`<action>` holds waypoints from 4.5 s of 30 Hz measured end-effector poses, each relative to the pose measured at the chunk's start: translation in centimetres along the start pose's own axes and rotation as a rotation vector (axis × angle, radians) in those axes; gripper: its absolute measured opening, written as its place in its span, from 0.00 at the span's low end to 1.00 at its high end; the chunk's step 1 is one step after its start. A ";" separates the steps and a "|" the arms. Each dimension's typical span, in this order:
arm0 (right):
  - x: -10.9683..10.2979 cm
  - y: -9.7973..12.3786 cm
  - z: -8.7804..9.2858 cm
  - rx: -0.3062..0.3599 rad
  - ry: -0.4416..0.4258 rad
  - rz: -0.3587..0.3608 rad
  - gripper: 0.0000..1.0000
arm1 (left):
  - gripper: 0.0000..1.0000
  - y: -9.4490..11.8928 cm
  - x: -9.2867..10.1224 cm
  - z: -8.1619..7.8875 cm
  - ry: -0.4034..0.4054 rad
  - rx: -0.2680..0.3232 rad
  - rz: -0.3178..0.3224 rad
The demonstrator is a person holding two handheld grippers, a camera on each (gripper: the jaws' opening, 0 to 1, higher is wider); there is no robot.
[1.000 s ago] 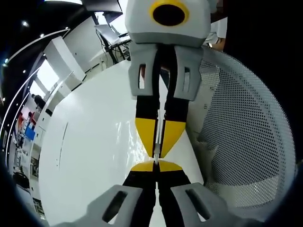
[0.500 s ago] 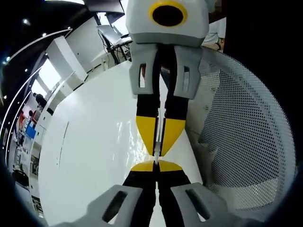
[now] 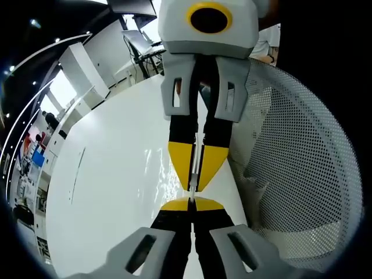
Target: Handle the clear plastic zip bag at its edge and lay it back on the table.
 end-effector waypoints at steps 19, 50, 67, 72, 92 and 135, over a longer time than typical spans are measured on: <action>0.2 0.0 0.0 0.001 -0.007 0.004 0.00 | 0.00 0.0 -0.1 0.1 -0.004 0.000 0.001; 0.6 0.4 0.4 -0.003 -0.025 0.015 0.00 | 0.00 -0.2 -0.5 0.0 0.001 0.004 0.001; 0.6 0.5 0.4 -0.004 -0.014 0.010 0.00 | 0.00 0.0 -0.4 0.1 0.013 0.002 -0.012; 0.6 0.4 0.4 -0.003 -0.016 0.007 0.00 | 0.00 0.0 -0.4 0.2 0.014 -0.001 -0.008; 0.7 0.6 0.5 -0.006 -0.026 0.021 0.00 | 0.00 0.1 -0.4 0.2 0.008 0.006 -0.002; 0.7 1.0 0.6 -0.008 -0.028 0.022 0.00 | 0.00 0.3 -0.5 0.2 0.013 0.011 -0.009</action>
Point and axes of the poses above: the point that each gripper's makers call its tool centre point, and the gripper's own axes: y roughly backward along the fingers, x roughly to its right, z roughly out of its underside, the point moved 5 cm from there along y, roughly backward along the fingers, and after that the axes turned 12 degrees about -y, right-handed, at the moved point
